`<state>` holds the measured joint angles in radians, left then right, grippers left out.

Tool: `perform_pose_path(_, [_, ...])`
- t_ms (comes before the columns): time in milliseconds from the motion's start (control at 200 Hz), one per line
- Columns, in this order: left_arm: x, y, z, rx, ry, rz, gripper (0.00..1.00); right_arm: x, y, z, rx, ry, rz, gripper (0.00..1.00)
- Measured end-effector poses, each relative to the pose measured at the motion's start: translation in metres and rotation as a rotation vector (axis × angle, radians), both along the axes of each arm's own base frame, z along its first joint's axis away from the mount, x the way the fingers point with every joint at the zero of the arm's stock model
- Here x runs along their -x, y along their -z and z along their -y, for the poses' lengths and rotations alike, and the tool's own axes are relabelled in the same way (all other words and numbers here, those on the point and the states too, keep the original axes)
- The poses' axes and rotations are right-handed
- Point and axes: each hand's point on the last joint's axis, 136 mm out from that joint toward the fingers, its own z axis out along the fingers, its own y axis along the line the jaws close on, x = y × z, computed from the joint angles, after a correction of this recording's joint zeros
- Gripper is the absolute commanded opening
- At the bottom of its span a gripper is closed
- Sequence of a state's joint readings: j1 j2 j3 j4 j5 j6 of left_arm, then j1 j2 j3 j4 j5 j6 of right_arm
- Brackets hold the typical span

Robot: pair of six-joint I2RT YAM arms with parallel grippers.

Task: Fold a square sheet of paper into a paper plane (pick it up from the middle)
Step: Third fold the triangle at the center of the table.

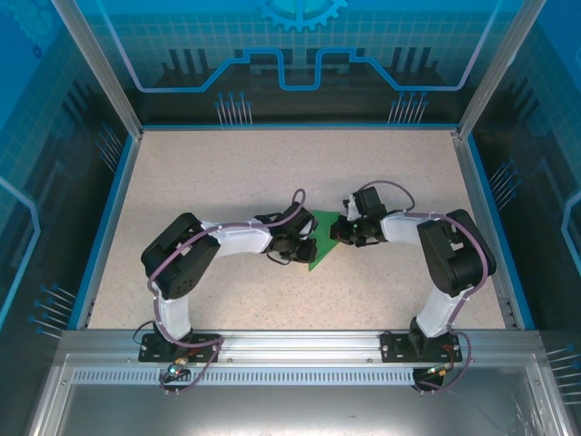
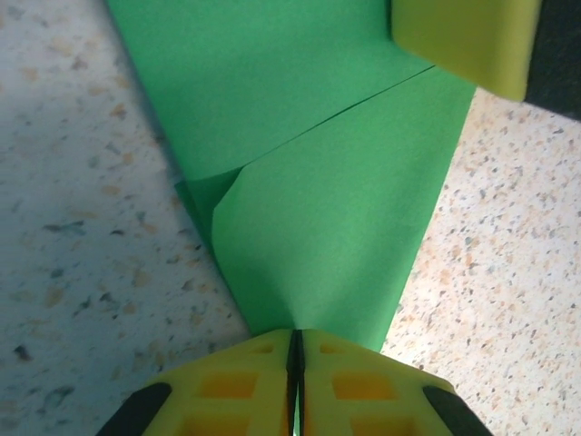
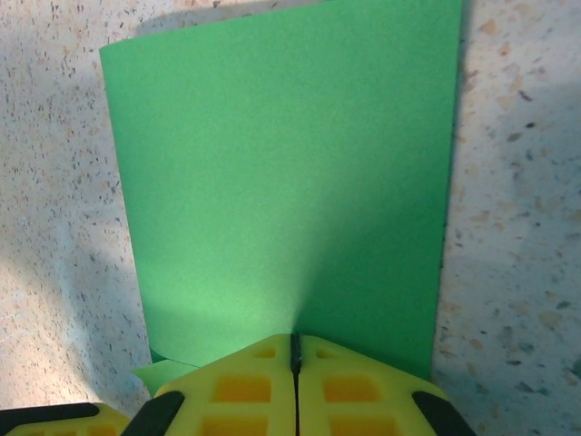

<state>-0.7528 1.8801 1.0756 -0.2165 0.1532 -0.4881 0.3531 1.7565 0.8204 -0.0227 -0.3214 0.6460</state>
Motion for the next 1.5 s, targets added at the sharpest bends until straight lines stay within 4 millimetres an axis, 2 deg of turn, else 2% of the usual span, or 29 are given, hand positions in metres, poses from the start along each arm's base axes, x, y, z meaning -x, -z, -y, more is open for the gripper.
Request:
perform_pose_path(220, [0.009, -0.004, -0.012, -0.061, -0.008, -0.04, 0.18, -0.001, 0.001, 0.0, 0.005, -0.015, 0.012, 0.05])
perform_pose_path(440, [0.006, -0.034, -0.013, -0.039, -0.023, -0.006, 0.19, -0.004, 0.001, -0.002, -0.003, -0.023, 0.033, 0.05])
perform_pose_path(630, [0.005, -0.067, 0.0, -0.001, -0.022, 0.04, 0.19, -0.004, 0.001, -0.003, -0.008, -0.028, 0.043, 0.05])
perform_pose_path(750, [0.011, -0.075, 0.012, 0.017, -0.002, 0.05, 0.19, -0.005, 0.001, -0.003, -0.011, -0.029, 0.049, 0.05])
perform_pose_path(980, [0.018, -0.07, 0.027, 0.057, 0.019, 0.023, 0.16, -0.005, 0.0, -0.005, -0.019, -0.039, 0.056, 0.05])
perform_pose_path(1225, [0.012, -0.046, 0.038, 0.066, 0.029, 0.008, 0.16, -0.005, 0.001, -0.006, -0.027, -0.047, 0.061, 0.05])
perform_pose_path(1501, [0.012, -0.023, 0.039, 0.042, 0.035, -0.02, 0.15, -0.005, 0.001, -0.008, -0.037, -0.055, 0.065, 0.05])
